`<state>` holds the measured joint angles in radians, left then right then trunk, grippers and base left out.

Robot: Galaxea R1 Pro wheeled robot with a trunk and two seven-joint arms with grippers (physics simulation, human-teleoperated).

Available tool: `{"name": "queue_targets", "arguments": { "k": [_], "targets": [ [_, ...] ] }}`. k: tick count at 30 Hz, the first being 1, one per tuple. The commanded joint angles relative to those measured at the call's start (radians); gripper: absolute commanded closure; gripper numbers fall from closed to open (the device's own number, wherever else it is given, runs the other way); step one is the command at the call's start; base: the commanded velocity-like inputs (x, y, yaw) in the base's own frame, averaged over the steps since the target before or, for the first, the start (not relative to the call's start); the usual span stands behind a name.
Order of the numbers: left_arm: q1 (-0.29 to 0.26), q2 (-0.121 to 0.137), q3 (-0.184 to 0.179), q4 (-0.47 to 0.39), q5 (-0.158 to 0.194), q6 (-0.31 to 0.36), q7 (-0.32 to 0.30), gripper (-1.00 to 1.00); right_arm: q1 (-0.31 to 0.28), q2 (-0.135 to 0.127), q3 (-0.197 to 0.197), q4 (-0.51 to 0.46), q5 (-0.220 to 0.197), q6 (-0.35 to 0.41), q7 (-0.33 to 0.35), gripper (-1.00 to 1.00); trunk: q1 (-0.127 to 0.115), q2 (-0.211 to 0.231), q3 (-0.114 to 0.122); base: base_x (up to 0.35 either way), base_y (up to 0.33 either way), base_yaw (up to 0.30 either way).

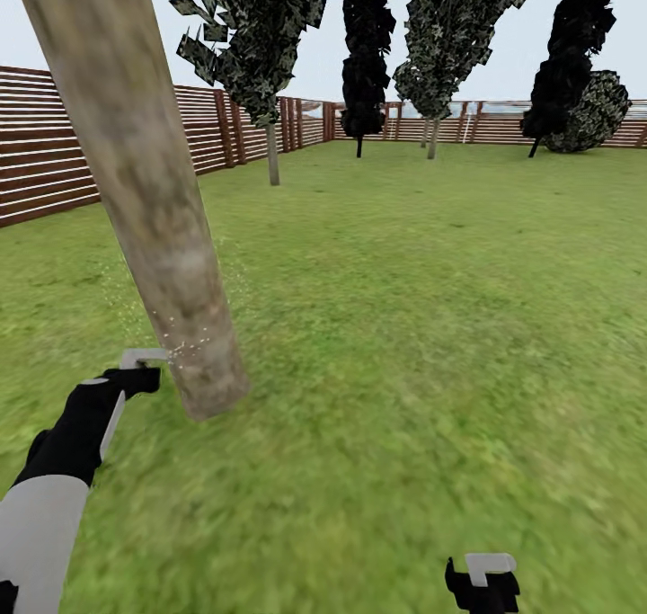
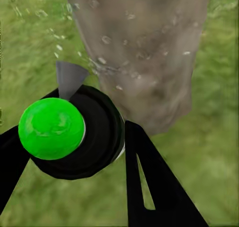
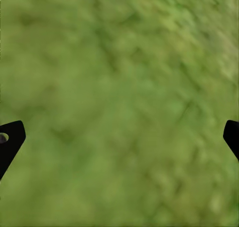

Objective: In the garden, pick up the pesticide atomizer on the floor and spray pesticide onto both trees until each tree trunk is fully covered.

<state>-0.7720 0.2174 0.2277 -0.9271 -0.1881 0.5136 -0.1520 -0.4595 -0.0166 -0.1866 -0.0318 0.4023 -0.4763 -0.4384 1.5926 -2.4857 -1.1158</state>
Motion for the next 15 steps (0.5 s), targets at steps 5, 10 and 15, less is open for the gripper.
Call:
{"name": "queue_targets", "arguments": {
  "k": [5,10,15],
  "targets": [
    [-0.008,-0.056,-0.006,-0.047,-0.006,0.008,-0.025,1.0,-0.001,0.001,-0.008,0.002,0.009,-0.003,-0.003,-1.0,0.0,0.0,-0.001,0.0,0.0,0.0],
    [-0.057,0.003,0.006,-0.088,-0.005,0.105,-0.037,1.0,-0.001,0.001,-0.008,0.002,0.009,-0.003,-0.003,-1.0,0.0,0.0,-0.001,0.0,0.0,0.0],
    [-0.047,0.009,0.012,-0.096,-0.005,0.112,-0.054,1.0,-0.001,0.004,-0.008,0.001,0.009,-0.003,-0.003,-1.0,0.0,0.0,-0.001,0.0,0.0,0.026]
  ]
}}
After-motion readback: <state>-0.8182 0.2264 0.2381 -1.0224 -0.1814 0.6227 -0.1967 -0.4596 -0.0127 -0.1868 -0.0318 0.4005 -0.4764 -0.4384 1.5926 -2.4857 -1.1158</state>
